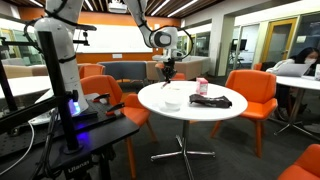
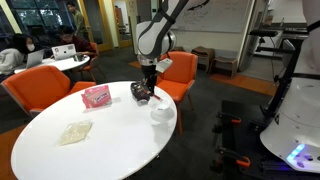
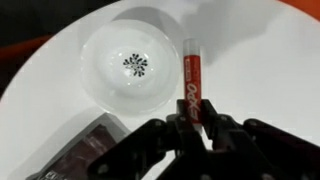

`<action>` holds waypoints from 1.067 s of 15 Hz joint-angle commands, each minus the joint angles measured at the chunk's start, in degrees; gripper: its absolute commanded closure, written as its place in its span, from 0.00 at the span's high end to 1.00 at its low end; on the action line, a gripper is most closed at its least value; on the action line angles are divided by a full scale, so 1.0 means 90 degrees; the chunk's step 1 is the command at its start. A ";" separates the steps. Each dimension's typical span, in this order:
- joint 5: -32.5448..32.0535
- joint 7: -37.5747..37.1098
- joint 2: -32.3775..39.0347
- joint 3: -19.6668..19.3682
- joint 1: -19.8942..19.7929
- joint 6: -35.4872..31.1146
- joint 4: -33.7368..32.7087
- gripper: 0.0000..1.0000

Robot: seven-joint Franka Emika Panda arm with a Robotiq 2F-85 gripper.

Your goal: Remove the marker from the bowl and put it on the table

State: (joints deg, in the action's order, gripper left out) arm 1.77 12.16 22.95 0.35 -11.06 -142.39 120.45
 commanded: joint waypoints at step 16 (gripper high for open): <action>-0.1213 0.0955 0.1127 0.0239 0.0868 0.0123 0.0174 0.05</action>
State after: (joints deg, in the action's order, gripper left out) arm -6.34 17.73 31.03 2.95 -3.47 -142.66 124.21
